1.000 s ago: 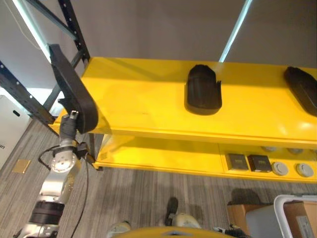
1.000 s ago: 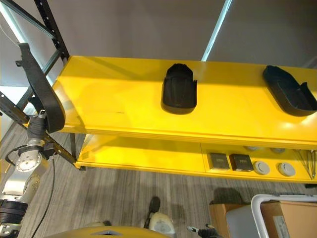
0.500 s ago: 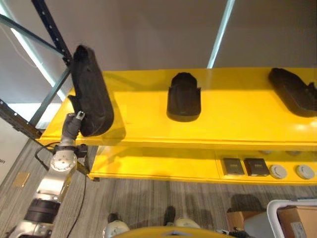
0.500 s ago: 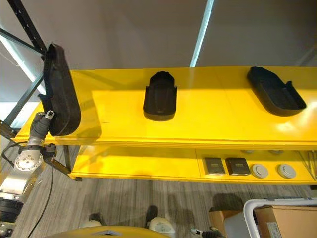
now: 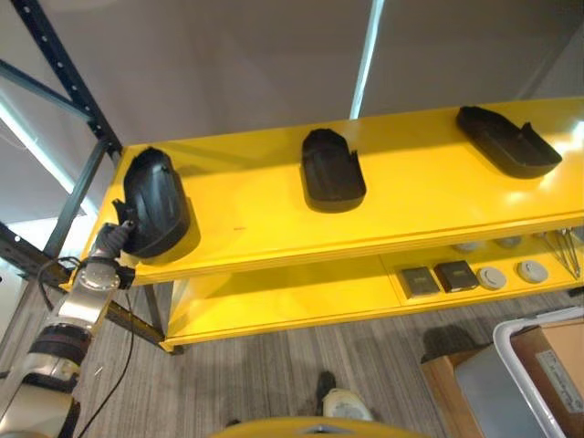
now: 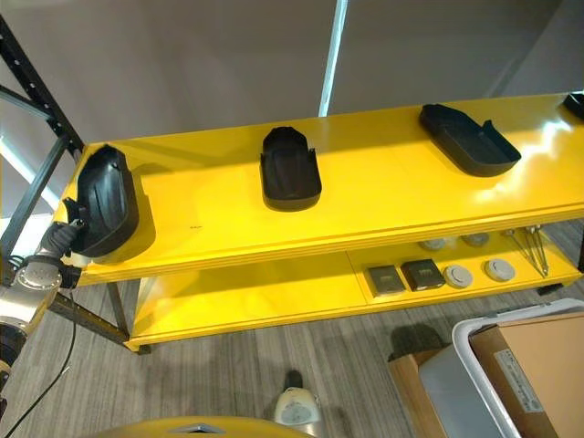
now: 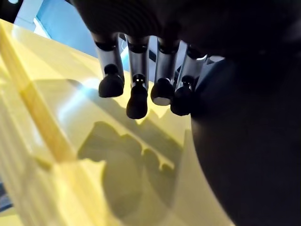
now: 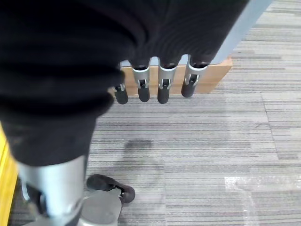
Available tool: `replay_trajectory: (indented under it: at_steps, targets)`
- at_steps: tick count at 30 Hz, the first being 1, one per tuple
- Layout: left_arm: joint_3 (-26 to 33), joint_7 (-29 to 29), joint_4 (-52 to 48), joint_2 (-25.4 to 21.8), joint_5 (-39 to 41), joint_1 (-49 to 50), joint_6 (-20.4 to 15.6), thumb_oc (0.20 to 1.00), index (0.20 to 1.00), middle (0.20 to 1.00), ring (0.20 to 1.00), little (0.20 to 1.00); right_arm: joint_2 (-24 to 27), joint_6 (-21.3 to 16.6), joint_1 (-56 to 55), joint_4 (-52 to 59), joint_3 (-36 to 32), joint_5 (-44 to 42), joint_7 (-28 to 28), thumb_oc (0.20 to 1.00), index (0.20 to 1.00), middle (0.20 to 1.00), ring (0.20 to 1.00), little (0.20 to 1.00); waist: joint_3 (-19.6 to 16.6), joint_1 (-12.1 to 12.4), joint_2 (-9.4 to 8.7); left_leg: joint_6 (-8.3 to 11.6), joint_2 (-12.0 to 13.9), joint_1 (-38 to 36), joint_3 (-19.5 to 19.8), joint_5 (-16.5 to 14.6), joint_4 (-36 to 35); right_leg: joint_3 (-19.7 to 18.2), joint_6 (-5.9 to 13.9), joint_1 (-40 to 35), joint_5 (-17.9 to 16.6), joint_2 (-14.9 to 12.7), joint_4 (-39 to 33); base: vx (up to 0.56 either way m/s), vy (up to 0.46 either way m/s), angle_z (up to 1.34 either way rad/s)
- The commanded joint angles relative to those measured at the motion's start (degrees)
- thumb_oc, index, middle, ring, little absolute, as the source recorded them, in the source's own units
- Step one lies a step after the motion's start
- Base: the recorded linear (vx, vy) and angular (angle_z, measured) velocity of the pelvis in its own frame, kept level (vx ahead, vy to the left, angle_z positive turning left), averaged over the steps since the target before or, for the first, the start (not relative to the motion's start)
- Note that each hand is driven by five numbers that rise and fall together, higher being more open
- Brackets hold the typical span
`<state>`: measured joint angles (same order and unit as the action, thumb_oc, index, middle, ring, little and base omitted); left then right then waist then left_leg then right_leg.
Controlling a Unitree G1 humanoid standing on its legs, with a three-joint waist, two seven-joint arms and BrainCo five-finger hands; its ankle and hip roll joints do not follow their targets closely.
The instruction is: Move parts from the plastic box to the shelf.
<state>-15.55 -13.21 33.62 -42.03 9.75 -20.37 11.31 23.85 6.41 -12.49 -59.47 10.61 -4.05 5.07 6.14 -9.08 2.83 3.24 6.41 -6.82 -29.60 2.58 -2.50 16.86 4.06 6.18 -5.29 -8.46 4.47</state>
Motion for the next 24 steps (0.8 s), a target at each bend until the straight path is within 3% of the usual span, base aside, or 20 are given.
replay_trajectory:
  at_steps: [1,10,14,17,24]
  targets:
    - [3.48,-1.78,-0.75,-2.95,-3.22,-8.81,-2.98,0.2,0.2,0.2,0.2,0.2,1.96,-0.59,1.03,-0.91,2.04,1.75,-0.61,1.0,1.0,1.0,1.0,1.0,-1.14,0.08,-1.92,1.92,4.16,3.34,0.57,-0.38,1.78,-0.07,4.51,-8.14,2.77,-0.31,-7.32,0.0,0.016,-0.1]
    - [-1.36,-2.0,10.38,-4.86,-10.69,-18.14,-2.28,0.2,0.2,0.2,0.2,0.2,4.48,-1.13,0.93,-0.78,3.08,2.84,-2.94,1.0,1.0,1.0,1.0,1.0,-0.47,-2.24,-2.21,2.26,6.1,5.77,-1.76,-0.3,3.96,-0.48,3.9,-6.52,3.1,0.11,-7.11,0.01,0.0,-0.04]
    - [-4.8,-2.27,14.06,-6.33,-19.33,-21.43,-2.89,0.2,0.2,0.2,0.2,0.2,5.66,-2.42,1.17,-1.61,3.32,2.85,-3.53,1.0,1.0,1.0,1.0,1.0,0.24,-2.96,-2.44,2.54,6.96,7.21,-2.33,-0.27,4.92,-0.84,3.68,-5.11,3.15,0.38,-6.86,-0.02,0.001,-0.11]
    - [-7.99,-2.97,16.43,-7.8,-19.28,-23.81,-2.56,0.2,0.2,0.2,0.2,0.2,6.63,-3.51,2.06,-2.24,3.66,1.46,-3.92,1.0,1.0,1.0,1.0,1.0,1.23,-3.28,-2.48,2.77,7.31,8.36,-2.43,-0.29,5.6,-1.21,3.52,-4.0,3.11,0.51,-6.77,-0.07,0.022,-0.06]
    - [-8.36,-3.77,20.11,-7.46,-21.16,-23.23,-1.19,0.2,0.2,0.2,0.2,0.2,6.5,-4.14,0.98,-2.52,3.02,2.97,-4.41,1.0,1.0,1.0,1.0,1.0,1.06,-3.81,-2.78,2.68,7.42,8.07,-3.15,-0.47,6.3,-1.38,3.52,-4.48,2.86,0.49,-7.0,0.04,0.016,-0.07]
